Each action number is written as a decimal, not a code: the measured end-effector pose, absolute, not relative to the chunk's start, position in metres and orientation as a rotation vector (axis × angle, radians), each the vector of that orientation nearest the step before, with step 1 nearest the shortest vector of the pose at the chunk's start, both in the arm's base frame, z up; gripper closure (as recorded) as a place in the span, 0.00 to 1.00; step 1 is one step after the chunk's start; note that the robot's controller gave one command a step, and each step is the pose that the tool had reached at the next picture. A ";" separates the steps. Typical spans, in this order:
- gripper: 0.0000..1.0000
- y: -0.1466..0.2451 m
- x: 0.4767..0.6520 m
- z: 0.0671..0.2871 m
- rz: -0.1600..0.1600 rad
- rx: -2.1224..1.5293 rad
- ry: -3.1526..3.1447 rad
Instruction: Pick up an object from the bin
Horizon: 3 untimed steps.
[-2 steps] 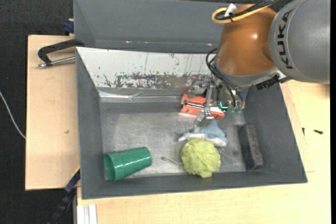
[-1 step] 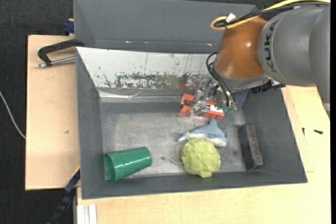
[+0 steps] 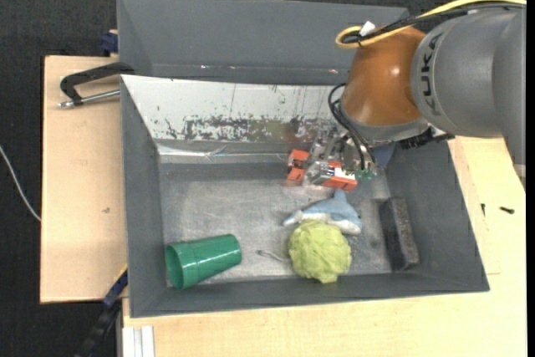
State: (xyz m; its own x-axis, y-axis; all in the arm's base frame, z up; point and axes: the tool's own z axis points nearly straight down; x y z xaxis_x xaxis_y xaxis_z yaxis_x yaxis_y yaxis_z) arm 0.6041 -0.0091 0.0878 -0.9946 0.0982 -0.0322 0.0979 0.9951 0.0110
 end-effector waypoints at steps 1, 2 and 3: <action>1.00 -0.008 0.600 0.093 0.009 0.155 3.107; 1.00 0.006 0.587 0.129 0.001 0.219 3.134; 1.00 0.019 0.587 0.185 0.004 0.233 3.130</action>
Offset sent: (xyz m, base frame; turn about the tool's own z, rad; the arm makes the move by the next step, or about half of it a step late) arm -0.0195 0.0297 0.0928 0.0767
